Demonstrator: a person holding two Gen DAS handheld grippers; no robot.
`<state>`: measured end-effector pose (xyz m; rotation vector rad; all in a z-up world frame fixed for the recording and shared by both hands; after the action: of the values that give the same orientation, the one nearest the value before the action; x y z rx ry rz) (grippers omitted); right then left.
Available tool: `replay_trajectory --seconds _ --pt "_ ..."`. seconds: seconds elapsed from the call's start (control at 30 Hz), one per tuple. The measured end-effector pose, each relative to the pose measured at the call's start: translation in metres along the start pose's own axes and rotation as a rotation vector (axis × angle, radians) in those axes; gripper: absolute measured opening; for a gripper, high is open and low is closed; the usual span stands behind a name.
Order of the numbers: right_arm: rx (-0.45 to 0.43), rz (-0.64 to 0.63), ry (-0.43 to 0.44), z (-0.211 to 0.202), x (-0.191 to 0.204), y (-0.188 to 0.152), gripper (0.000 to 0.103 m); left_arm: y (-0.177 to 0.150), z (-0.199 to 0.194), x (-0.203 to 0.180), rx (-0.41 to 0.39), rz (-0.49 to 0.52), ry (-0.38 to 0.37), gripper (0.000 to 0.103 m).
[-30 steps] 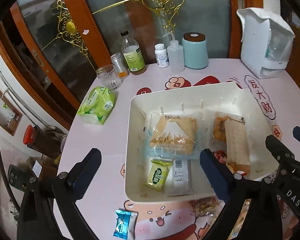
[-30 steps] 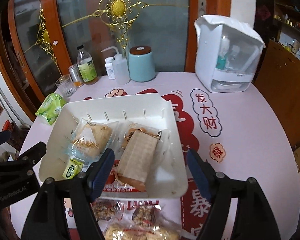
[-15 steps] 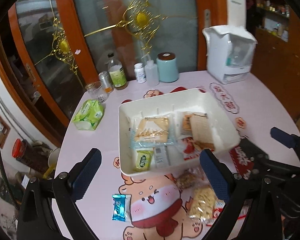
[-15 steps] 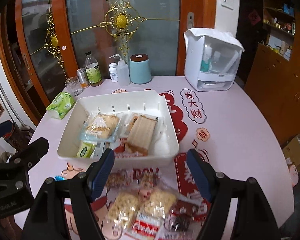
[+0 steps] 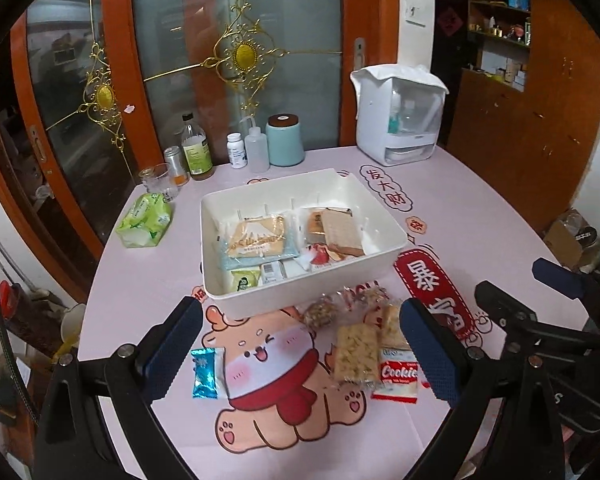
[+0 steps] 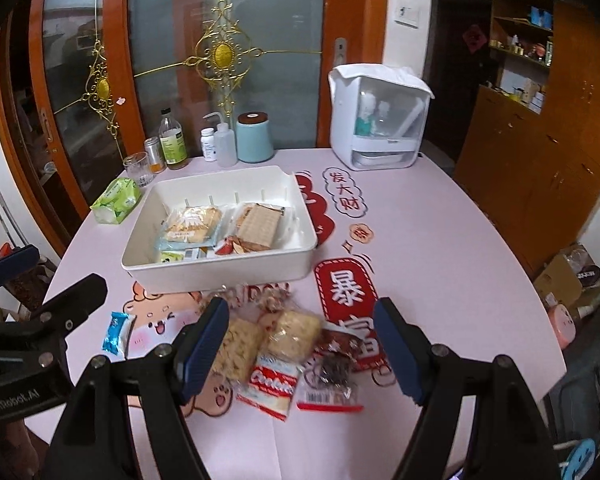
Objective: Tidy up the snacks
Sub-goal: 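Withdraw both open tools from the tray back toward the snack pile, then grasp clear bag of yellow puffs with left tool while right tool grasps dark foil pack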
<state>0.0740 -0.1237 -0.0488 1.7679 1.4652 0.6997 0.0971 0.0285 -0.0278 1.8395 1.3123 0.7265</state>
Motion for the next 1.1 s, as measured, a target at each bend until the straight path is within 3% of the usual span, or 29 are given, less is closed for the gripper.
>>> replay_trajectory --seconds 0.17,0.33,0.53,0.8,1.1 --pt "0.009 0.007 0.003 -0.011 -0.018 -0.014 0.075 -0.016 -0.010 -0.004 -0.003 -0.016 -0.024 0.098" --pt "0.015 -0.016 0.007 -0.007 -0.042 -0.026 0.075 -0.033 -0.008 -0.008 0.034 -0.025 -0.003 0.099" --pt "0.138 -0.008 0.046 0.024 -0.077 -0.053 0.075 -0.049 0.002 -0.011 0.092 -0.039 0.049 0.099" --pt "0.263 -0.006 0.172 0.072 -0.102 -0.076 0.075 -0.073 0.041 -0.034 0.210 -0.030 0.071 0.099" --pt "0.346 -0.093 0.316 0.120 -0.096 -0.100 0.075 -0.086 0.086 -0.061 0.276 -0.032 0.082 0.098"
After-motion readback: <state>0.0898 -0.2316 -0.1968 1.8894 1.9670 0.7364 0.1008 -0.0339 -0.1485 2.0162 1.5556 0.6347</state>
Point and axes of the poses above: each gripper's, at about its wrist camera, not at the fingertips, and z roughly the way its jaws point, x to its left, y to its top, the point moved 3 cm from there along z, roughly the way its jaws point, and after that the axes turned 10 degrees about -x, right-handed, at the moved point
